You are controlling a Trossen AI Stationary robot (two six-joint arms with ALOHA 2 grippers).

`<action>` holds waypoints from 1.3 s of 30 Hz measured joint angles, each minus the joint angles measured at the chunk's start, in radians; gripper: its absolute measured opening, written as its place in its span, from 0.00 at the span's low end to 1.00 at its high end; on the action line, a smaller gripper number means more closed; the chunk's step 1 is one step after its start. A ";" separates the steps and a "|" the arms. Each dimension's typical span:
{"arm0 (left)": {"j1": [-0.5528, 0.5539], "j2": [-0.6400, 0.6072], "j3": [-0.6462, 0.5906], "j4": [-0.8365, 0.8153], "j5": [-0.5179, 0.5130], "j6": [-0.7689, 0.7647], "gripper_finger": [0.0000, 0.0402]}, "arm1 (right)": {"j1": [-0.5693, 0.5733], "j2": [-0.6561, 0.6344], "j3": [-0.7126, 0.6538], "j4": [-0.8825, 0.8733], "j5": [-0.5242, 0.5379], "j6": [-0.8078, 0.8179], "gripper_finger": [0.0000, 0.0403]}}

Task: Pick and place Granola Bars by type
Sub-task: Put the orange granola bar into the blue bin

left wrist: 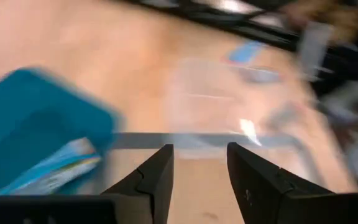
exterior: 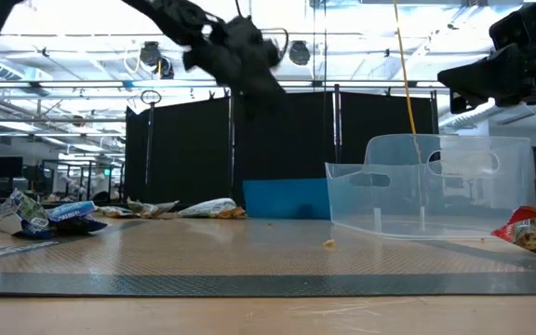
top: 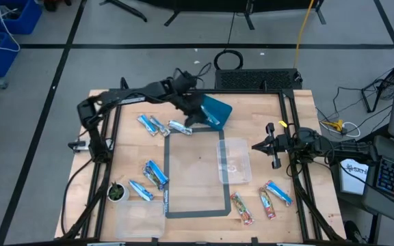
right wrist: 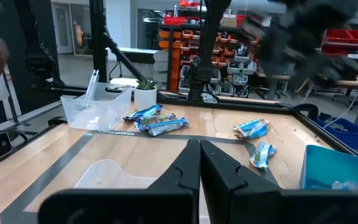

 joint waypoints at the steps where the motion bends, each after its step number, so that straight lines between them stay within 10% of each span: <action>1: -0.005 -0.023 0.000 -0.043 0.056 0.064 0.38 | 0.000 0.000 0.000 0.000 0.000 0.000 0.01; 6: -0.050 -0.143 0.000 -0.317 0.148 0.347 0.38 | 0.000 0.000 0.000 0.000 0.000 0.000 0.01; 12: -0.138 -0.247 -0.009 -0.520 -0.006 0.416 0.38 | 0.000 0.000 0.000 0.002 0.000 0.000 0.01; 19: -0.102 -0.444 -0.192 -0.263 -0.010 0.334 0.38 | 0.000 0.002 0.000 0.001 0.000 0.000 0.01; 30: 0.168 -0.850 -0.809 0.477 -0.049 -0.041 0.38 | 0.000 0.002 0.000 0.001 0.000 0.000 0.01; 39: 0.294 -0.978 -0.916 0.107 -0.459 -0.222 0.38 | 0.000 0.002 0.000 0.000 0.000 0.000 0.01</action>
